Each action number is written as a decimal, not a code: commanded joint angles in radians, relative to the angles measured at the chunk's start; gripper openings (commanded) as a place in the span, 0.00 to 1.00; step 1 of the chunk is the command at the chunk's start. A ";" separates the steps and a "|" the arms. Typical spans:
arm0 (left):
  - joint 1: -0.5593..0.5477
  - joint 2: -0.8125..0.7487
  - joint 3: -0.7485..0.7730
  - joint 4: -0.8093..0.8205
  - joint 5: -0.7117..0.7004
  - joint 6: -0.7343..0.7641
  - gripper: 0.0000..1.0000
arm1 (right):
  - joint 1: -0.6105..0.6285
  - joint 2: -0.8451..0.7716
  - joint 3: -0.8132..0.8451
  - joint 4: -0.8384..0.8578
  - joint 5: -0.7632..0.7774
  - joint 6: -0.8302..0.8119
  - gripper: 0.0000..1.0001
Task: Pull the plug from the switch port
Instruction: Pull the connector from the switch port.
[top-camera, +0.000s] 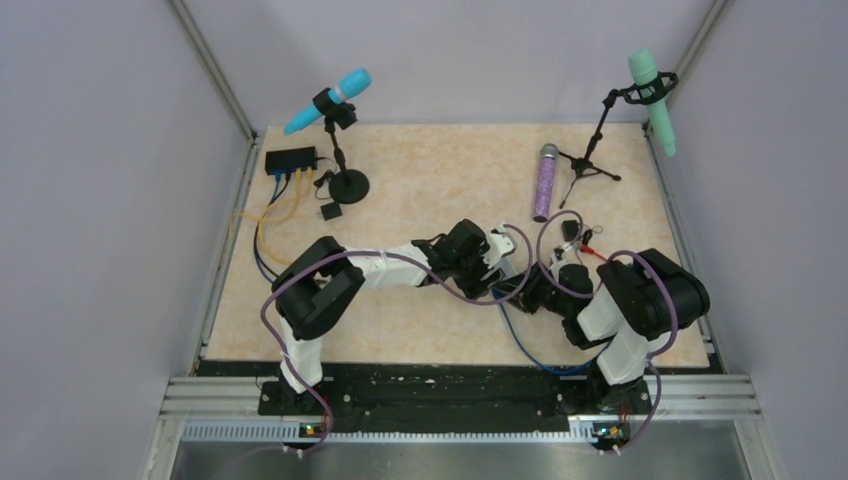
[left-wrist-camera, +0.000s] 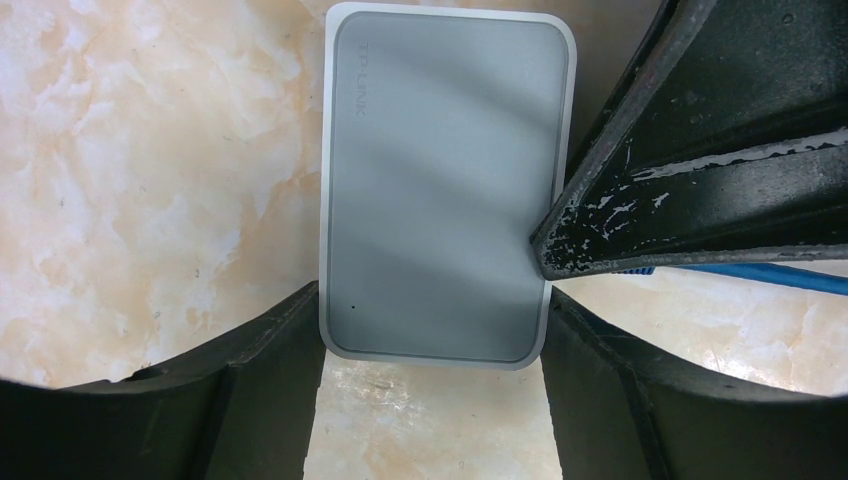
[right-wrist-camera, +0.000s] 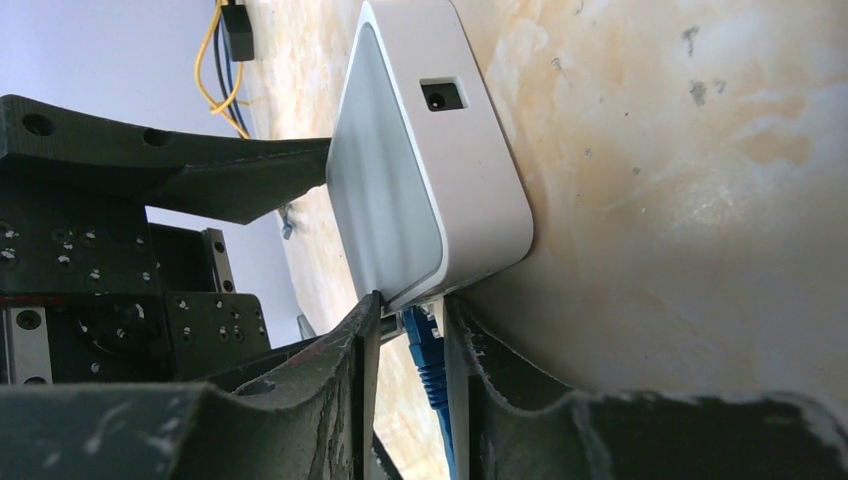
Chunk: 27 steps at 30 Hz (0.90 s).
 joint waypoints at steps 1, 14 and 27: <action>-0.019 0.050 -0.008 -0.141 0.115 -0.042 0.49 | 0.026 0.021 0.001 0.074 0.033 -0.001 0.27; -0.008 0.084 0.014 -0.152 0.133 -0.058 0.48 | 0.027 -0.028 -0.031 0.085 0.020 -0.014 0.27; 0.002 0.103 0.009 -0.141 0.152 -0.066 0.48 | 0.026 -0.019 -0.044 0.151 -0.003 -0.007 0.31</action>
